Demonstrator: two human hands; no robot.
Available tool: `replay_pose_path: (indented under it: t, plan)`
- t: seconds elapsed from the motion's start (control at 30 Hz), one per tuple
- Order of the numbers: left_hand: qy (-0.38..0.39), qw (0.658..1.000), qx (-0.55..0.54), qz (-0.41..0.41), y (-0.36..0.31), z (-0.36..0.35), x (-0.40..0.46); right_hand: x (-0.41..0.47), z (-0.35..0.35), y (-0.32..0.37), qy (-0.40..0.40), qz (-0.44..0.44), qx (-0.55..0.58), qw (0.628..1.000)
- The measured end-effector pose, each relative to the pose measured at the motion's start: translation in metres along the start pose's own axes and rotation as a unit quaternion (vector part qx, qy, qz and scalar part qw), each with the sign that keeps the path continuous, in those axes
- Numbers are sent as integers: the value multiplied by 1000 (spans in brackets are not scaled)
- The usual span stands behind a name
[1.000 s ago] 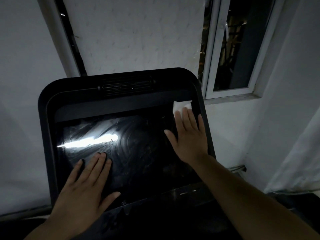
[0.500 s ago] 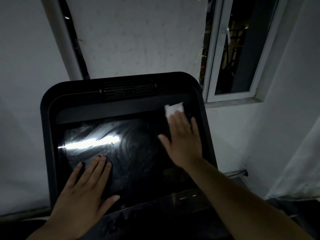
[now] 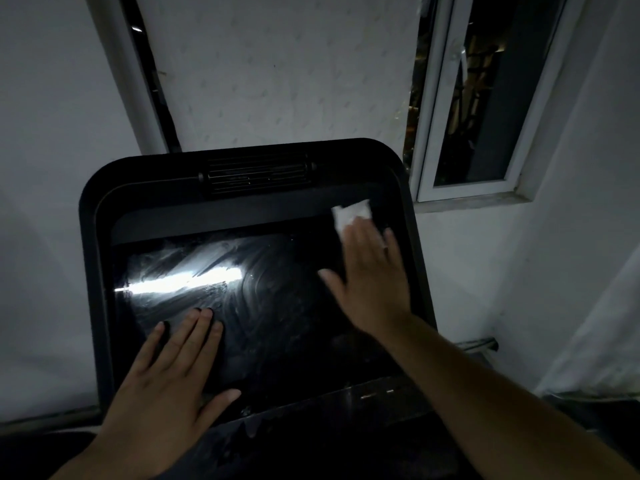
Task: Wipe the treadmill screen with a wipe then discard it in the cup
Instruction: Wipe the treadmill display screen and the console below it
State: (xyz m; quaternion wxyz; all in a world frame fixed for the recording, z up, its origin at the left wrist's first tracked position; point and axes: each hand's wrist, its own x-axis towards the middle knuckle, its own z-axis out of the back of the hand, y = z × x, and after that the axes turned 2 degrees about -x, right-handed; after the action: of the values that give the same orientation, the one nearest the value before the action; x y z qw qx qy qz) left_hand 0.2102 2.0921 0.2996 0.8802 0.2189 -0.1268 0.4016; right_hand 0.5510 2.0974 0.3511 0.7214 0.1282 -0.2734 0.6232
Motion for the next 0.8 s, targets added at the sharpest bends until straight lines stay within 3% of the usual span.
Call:
replay_pose_path:
  t: [0.2, 0.4, 0.67, 0.8]
  plan:
    - [2, 1000, 1, 0, -2, 3, 1, -7, -9, -43, -14, -41, -14, 999]
    - [5, 1000, 1, -1, -2, 2, 0, -118, -36, -46, -25, 53, -16, 998]
    - [24, 1000, 3, 6, -2, 6, 0, -45, -13, -61, -24, 25, -37, 999]
    - [29, 1000, 5, 7, 0, 7, 0, -130, -38, -43, -13, 46, -5, 999]
